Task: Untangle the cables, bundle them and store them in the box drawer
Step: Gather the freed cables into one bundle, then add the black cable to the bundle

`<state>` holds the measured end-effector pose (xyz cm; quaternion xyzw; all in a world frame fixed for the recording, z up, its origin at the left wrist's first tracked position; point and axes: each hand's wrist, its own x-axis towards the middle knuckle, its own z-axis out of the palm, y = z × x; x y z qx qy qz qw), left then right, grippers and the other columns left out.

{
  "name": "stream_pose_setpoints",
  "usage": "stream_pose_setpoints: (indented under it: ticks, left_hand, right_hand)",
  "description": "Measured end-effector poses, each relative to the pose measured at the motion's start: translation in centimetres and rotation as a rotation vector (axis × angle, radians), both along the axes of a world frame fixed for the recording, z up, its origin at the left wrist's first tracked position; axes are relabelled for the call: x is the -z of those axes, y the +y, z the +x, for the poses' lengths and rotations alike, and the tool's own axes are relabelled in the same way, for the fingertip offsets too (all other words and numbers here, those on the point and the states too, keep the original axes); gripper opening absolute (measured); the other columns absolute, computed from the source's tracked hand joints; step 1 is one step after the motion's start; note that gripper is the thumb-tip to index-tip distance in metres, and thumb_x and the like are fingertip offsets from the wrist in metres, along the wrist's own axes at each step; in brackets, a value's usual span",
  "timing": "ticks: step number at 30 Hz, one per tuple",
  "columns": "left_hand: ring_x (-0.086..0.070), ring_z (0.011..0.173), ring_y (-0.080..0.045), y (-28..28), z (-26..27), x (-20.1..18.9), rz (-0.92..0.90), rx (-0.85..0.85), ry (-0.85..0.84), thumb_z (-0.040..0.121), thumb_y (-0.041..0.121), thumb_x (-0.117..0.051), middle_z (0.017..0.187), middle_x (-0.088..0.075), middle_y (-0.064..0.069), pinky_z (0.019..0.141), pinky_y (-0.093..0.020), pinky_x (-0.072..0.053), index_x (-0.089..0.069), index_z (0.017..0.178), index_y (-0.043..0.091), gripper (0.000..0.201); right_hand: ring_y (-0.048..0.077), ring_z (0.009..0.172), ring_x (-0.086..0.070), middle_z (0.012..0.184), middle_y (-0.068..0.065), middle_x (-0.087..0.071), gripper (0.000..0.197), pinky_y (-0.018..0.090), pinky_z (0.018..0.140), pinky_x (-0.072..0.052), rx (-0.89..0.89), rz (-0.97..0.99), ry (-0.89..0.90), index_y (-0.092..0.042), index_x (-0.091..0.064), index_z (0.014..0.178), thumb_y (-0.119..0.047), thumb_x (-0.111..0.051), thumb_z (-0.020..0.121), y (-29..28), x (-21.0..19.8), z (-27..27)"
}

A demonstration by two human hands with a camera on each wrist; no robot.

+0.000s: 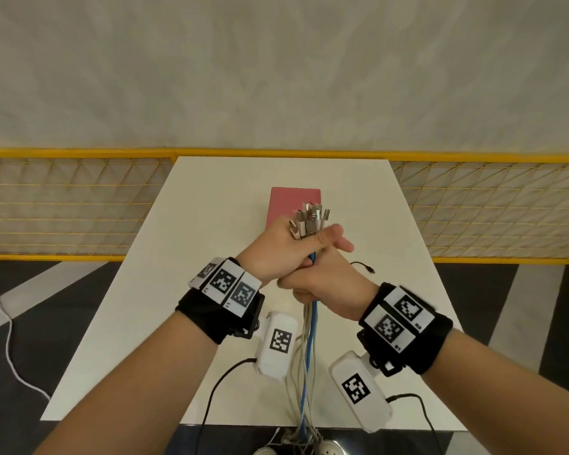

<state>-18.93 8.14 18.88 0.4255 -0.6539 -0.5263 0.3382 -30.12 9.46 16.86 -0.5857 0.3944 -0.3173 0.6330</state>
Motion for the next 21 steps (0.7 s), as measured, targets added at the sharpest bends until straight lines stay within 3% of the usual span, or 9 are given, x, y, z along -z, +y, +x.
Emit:
stream_pose_setpoints:
  ticks: [4,6,8,10,12,14,17,19,21]
  left_hand:
    - [-0.073,0.081,-0.017,-0.2,-0.4,0.1,-0.017,-0.165,0.118,0.098,0.034,-0.048,0.071,-0.072,-0.011,0.085,-0.027,-0.053,-0.063,0.067,0.002,0.048]
    - [-0.063,0.054,-0.015,-1.0,0.0,0.1,0.05,-0.281,0.35,0.1,0.033,-0.046,0.048,-0.053,-0.005,0.066,-0.029,-0.054,-0.044,0.06,0.011,0.046]
    - [-0.032,0.036,-0.006,-2.2,1.5,-0.3,0.122,-0.339,0.627,0.1,0.028,-0.048,0.045,-0.031,0.008,0.039,-0.021,-0.03,-0.035,0.063,0.02,0.04]
    - [-0.018,0.033,-0.004,-2.9,3.3,-0.9,0.148,-0.369,0.732,0.095,0.028,-0.055,0.044,-0.023,0.011,0.033,-0.017,-0.014,-0.031,0.066,0.023,0.038]
    - [-0.016,0.032,-0.004,-3.1,4.6,-1.0,0.138,-0.423,0.646,0.089,0.031,-0.062,0.042,-0.021,0.01,0.032,-0.016,-0.013,-0.028,0.065,0.025,0.043]
    - [-0.015,0.032,-0.006,-2.9,5.2,-0.7,0.142,-0.476,0.499,0.091,0.027,-0.064,0.042,-0.021,0.009,0.033,-0.015,-0.014,-0.031,0.061,0.025,0.045]
    - [-0.015,0.034,-0.008,-2.5,5.3,0.3,0.176,-0.501,0.358,0.092,0.026,-0.064,0.042,-0.022,0.007,0.034,-0.017,-0.015,-0.035,0.056,0.026,0.046]
    - [-0.015,0.035,-0.01,-2.3,4.9,1.2,0.213,-0.51,0.303,0.092,0.029,-0.064,0.043,-0.022,0.006,0.036,-0.019,-0.015,-0.033,0.056,0.025,0.048]
    - [-0.015,0.036,-0.01,-2.3,4.4,2.2,0.248,-0.532,0.276,0.092,0.029,-0.063,0.043,-0.022,0.006,0.037,-0.02,-0.015,-0.03,0.057,0.025,0.049]
  right_hand:
    - [0.009,0.04,-0.037,0.051,0.002,-0.033,0.043,0.02,0.044,-0.036,-0.114,-0.003,0.084,-0.012,-0.035,0.054,0.013,-0.063,0.074,-0.9,0.8,-0.3]
    - [0.01,0.043,-0.047,0.051,0.003,-0.037,0.045,0.023,0.051,-0.044,-0.231,-0.038,0.251,-0.014,-0.034,0.052,0.006,-0.067,0.075,-0.9,2.7,-0.8]
    - [0.011,0.05,-0.054,0.054,0.003,-0.043,0.043,0.029,0.061,-0.049,-0.323,-0.076,0.446,-0.016,-0.037,0.053,0.0,-0.071,0.075,-0.6,5.5,-1.4]
    - [0.017,0.069,-0.061,0.064,-0.002,-0.053,0.035,0.033,0.074,-0.049,-0.401,-0.084,0.577,-0.02,-0.046,0.06,-0.007,-0.076,0.072,-0.4,8.2,-2.5]
    - [0.012,0.106,-0.059,0.101,-0.004,-0.061,0.032,0.028,0.094,-0.045,-0.556,-0.031,0.669,-0.021,-0.059,0.092,-0.009,-0.079,0.071,-0.8,10.0,-3.6]
    - [0.007,0.121,-0.049,0.127,-0.004,-0.053,0.057,0.022,0.097,-0.041,-0.646,0.052,0.721,-0.018,-0.051,0.124,0.003,-0.07,0.074,-2.2,11.0,-4.7]
    - [0.016,0.088,-0.062,0.099,0.009,-0.061,0.04,0.015,0.069,-0.045,-0.347,0.023,0.689,-0.003,-0.06,0.11,0.017,-0.044,0.079,-5.1,12.1,-5.2]
    - [0.026,0.088,-0.063,0.095,0.012,-0.066,0.032,0.021,0.071,-0.047,-0.139,-0.163,0.845,-0.006,-0.066,0.095,0.011,-0.043,0.08,-7.2,13.6,-4.8]
    - [0.027,0.098,-0.062,0.104,0.01,-0.067,0.027,0.027,0.081,-0.048,-0.095,-0.211,1.001,-0.012,-0.067,0.091,0.004,-0.048,0.079,-8.5,14.9,-4.3]
